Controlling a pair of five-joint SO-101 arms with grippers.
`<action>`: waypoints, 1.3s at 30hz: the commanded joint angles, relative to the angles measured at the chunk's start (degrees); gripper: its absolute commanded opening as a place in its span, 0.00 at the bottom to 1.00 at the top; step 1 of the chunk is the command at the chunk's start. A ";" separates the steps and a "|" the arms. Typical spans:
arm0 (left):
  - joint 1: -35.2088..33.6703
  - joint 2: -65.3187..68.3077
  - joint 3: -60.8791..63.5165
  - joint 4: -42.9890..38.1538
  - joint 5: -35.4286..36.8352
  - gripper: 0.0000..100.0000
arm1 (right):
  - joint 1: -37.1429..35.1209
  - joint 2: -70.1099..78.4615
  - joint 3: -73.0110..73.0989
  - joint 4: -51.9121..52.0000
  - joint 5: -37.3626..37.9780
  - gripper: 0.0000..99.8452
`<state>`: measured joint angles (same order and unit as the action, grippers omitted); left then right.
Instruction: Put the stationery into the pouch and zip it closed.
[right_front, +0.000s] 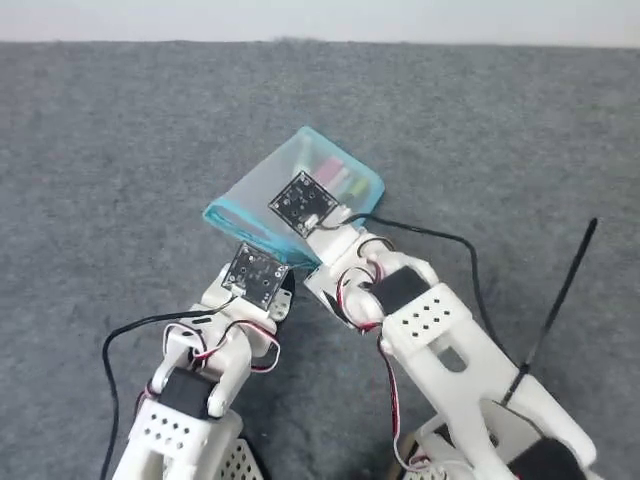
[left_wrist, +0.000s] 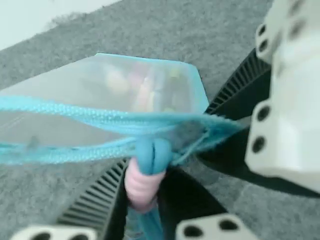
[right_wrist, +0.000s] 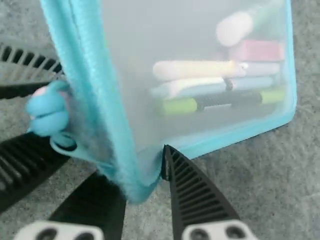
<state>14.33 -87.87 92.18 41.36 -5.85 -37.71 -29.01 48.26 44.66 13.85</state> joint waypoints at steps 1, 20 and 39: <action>-0.35 -1.23 -1.01 -2.20 -0.35 0.01 | 3.12 1.71 1.85 -0.40 2.73 0.01; -16.62 -1.32 -9.36 10.29 -1.49 0.01 | 11.21 12.88 -1.05 -5.41 3.96 0.01; -5.54 -0.88 -20.97 19.34 -7.03 0.01 | 3.30 -5.23 6.42 -6.37 3.43 0.01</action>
<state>4.40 -87.96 82.51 56.04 -10.95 -33.41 -26.11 53.19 39.65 17.19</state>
